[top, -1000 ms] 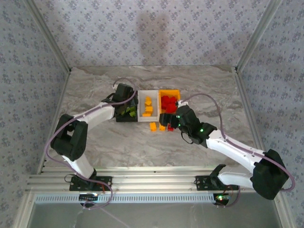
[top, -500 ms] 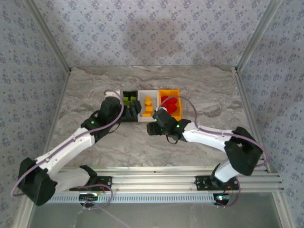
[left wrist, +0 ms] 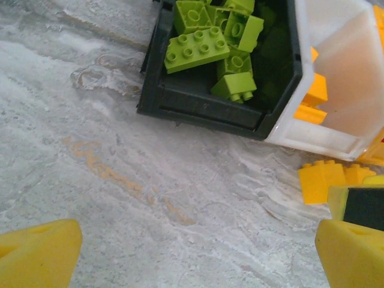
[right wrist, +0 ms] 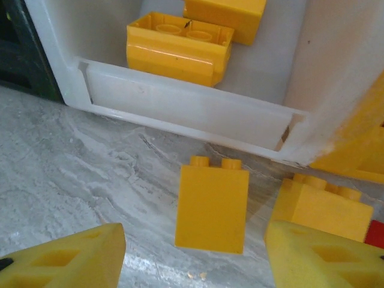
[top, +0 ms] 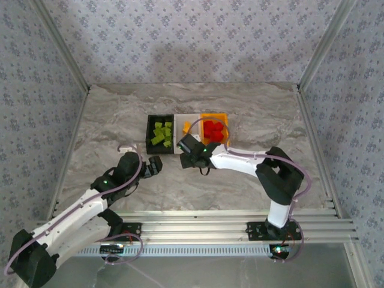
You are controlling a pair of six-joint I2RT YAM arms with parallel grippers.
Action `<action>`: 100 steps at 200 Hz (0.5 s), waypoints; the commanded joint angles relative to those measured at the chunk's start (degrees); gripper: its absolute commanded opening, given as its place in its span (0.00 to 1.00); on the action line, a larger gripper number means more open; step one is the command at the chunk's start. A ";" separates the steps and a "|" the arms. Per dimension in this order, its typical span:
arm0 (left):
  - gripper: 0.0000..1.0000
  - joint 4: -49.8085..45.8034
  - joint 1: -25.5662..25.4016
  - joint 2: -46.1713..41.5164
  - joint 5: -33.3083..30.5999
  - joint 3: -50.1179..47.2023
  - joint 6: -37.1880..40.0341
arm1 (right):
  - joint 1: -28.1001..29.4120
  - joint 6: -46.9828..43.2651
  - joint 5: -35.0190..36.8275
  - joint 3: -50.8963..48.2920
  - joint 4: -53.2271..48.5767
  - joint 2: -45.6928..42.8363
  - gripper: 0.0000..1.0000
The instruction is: Sort the legos into containers by color
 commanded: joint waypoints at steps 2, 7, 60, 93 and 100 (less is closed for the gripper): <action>1.00 -0.85 0.03 -1.75 -1.64 -0.63 -1.33 | 0.70 -0.23 3.26 3.91 -3.82 2.64 0.63; 1.00 -0.92 -0.02 -2.02 -1.73 -0.83 -1.34 | 0.72 -0.25 3.56 4.34 -4.06 3.15 0.63; 1.00 -1.10 0.31 -3.03 -1.99 -1.21 -1.14 | 1.35 0.39 6.23 7.04 -7.25 7.48 0.57; 1.00 -0.75 0.43 -3.11 -1.92 -1.52 -1.52 | 1.40 0.37 6.51 7.67 -7.22 9.42 0.51; 1.00 -0.75 0.47 -3.11 -1.86 -1.61 -1.47 | 1.47 0.36 6.63 7.79 -7.03 9.67 0.51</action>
